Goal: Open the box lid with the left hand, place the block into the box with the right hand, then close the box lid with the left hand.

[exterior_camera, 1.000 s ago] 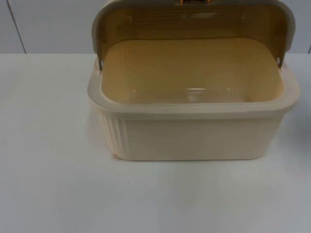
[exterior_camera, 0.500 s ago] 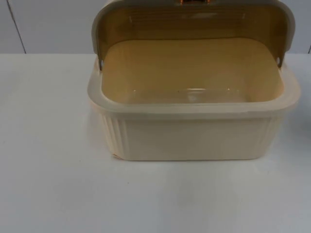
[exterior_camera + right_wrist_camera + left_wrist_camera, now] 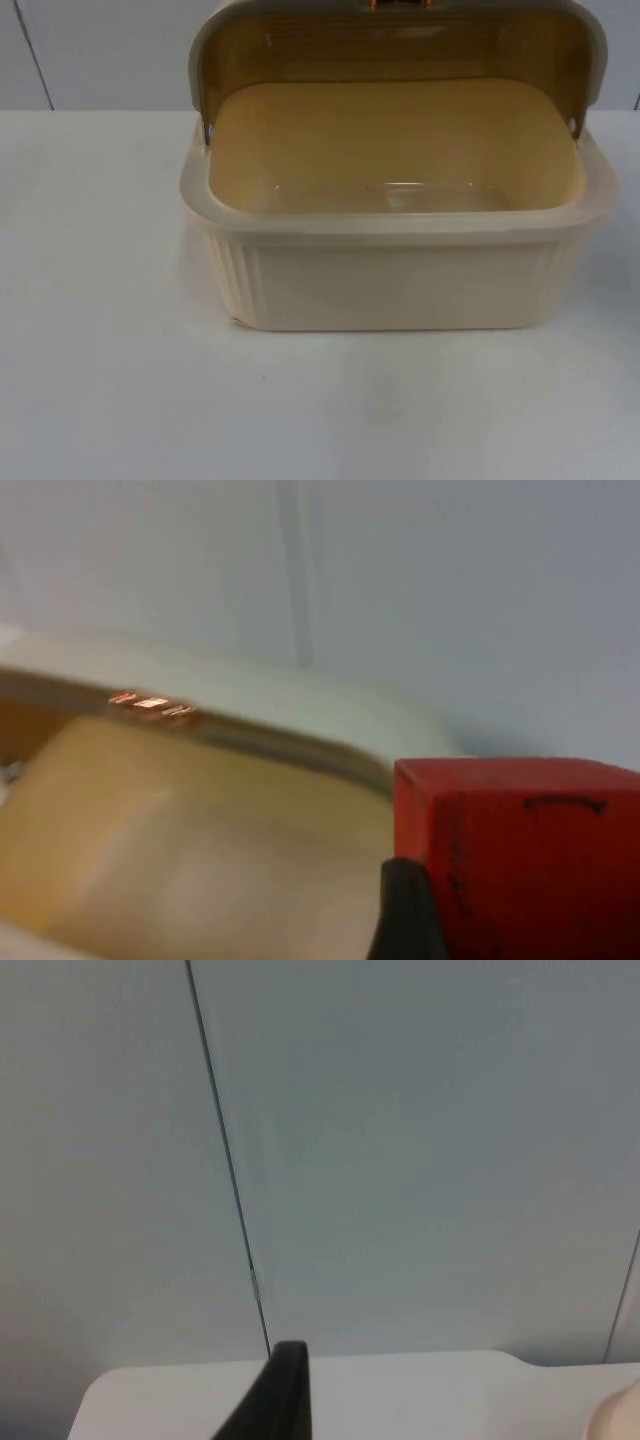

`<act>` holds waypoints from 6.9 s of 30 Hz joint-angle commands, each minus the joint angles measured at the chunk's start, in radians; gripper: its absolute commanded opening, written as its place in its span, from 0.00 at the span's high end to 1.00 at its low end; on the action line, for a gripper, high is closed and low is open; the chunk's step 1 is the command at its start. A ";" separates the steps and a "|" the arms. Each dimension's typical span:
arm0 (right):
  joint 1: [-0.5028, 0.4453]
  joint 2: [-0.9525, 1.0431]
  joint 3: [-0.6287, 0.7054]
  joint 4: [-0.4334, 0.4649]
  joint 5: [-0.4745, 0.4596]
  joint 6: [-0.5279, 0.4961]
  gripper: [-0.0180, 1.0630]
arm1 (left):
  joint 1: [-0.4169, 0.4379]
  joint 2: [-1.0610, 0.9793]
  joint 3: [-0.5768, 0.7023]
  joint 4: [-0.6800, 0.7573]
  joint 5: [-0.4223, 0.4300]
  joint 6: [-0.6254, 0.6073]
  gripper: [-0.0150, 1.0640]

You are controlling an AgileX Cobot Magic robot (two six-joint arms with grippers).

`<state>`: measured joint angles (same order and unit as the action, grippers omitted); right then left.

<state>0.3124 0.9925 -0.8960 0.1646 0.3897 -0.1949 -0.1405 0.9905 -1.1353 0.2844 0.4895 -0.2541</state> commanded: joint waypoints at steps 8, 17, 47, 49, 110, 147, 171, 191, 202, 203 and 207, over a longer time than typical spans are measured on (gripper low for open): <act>0.198 0.098 -0.008 -0.004 -0.032 0.001 0.98 | 0.001 -0.003 -0.005 -0.012 0.002 -0.010 0.02; 0.236 0.266 -0.008 -0.004 -0.143 0.001 0.98 | 0.001 -0.003 -0.005 -0.012 0.002 -0.010 0.02; 0.232 0.728 -0.008 -0.002 -0.671 -0.084 0.98 | 0.001 -0.003 -0.005 -0.010 0.004 -0.010 0.02; 0.232 0.746 -0.008 -0.002 -0.677 -0.084 0.98 | 0.001 -0.003 -0.005 -0.010 0.004 -0.010 0.02; 0.232 0.287 -0.010 0.022 -0.031 0.050 0.01 | 0.001 -0.003 -0.005 -0.015 0.005 -0.010 0.02; -0.388 0.123 -0.386 -0.124 0.363 0.066 0.01 | 0.001 -0.003 -0.005 -0.005 0.021 -0.010 0.02; -0.454 -0.044 -0.098 -0.012 0.215 0.015 0.01 | 0.001 -0.003 -0.005 -0.032 0.037 -0.016 0.02; -0.437 -0.031 -0.100 -0.085 0.196 0.067 0.01 | 0.001 -0.003 -0.005 0.079 0.064 -0.012 0.02; -0.437 -0.031 -0.100 -0.085 0.182 0.067 0.01 | 0.001 0.095 -0.005 0.033 -0.032 -0.012 0.02; -0.437 -0.031 -0.100 -0.085 0.182 0.067 0.01 | 0.001 0.095 -0.005 0.033 -0.032 -0.012 0.02; -0.437 -0.031 -0.100 -0.085 0.182 0.067 0.01 | 0.001 0.209 -0.031 -0.078 -0.083 0.031 0.02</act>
<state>-0.1257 0.9638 -0.9998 0.0838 0.5837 -0.1309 -0.1405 1.1879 -1.1623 0.2332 0.4377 -0.2255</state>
